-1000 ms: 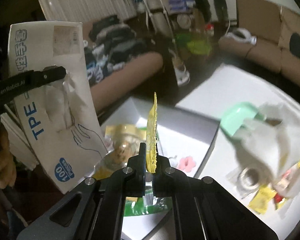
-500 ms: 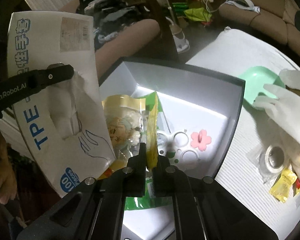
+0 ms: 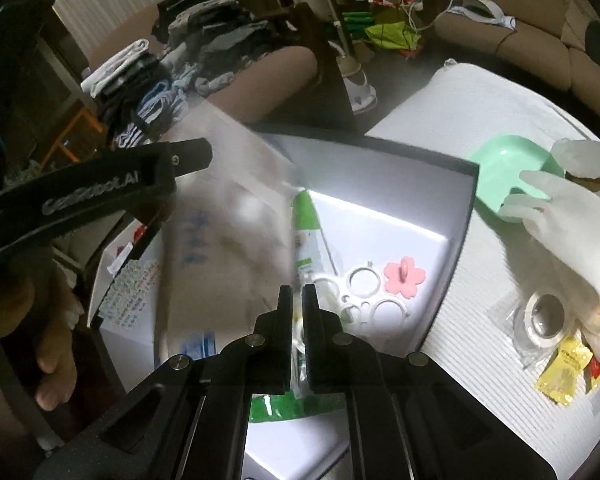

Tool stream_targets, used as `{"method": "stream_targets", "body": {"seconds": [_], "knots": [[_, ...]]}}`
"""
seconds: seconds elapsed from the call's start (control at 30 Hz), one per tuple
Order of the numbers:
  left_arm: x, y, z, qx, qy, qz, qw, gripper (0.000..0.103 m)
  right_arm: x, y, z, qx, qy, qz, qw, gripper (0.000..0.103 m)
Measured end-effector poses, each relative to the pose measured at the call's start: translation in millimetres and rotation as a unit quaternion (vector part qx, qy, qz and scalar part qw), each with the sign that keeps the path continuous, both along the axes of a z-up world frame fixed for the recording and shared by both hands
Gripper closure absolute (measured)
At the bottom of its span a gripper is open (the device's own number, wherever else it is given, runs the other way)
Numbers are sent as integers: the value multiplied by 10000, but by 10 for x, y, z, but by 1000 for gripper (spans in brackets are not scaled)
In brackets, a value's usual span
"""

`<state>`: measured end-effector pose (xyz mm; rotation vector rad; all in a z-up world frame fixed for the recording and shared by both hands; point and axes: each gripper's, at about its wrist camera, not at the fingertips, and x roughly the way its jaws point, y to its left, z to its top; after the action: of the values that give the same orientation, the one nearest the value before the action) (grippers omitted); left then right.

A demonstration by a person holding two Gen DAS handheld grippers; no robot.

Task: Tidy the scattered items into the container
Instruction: 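Carry the glove box and sachet to the white box and release both inside, then move both tools back over the table toward the tape roll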

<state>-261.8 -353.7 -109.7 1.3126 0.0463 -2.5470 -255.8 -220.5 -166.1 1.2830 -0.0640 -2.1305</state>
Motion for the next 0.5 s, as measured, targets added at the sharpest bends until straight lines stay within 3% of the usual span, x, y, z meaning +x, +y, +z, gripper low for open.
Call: {"method": "stream_targets", "body": {"seconds": [0.1, 0.27, 0.4, 0.5], "knots": [[32, 49, 109, -223, 182, -2, 9996, 12, -14, 51, 43, 16, 26, -81, 10000, 98], [53, 9, 123, 8, 292, -57, 9996, 11, -20, 199, 84, -5, 59, -185, 9998, 96], [48, 46, 130, -38, 294, -105, 9995, 11, 52, 392, 123, -21, 90, -235, 9997, 95], [40, 115, 113, -72, 304, -179, 9994, 11, 132, 605, 119, -134, 157, -384, 9990, 86]]}}
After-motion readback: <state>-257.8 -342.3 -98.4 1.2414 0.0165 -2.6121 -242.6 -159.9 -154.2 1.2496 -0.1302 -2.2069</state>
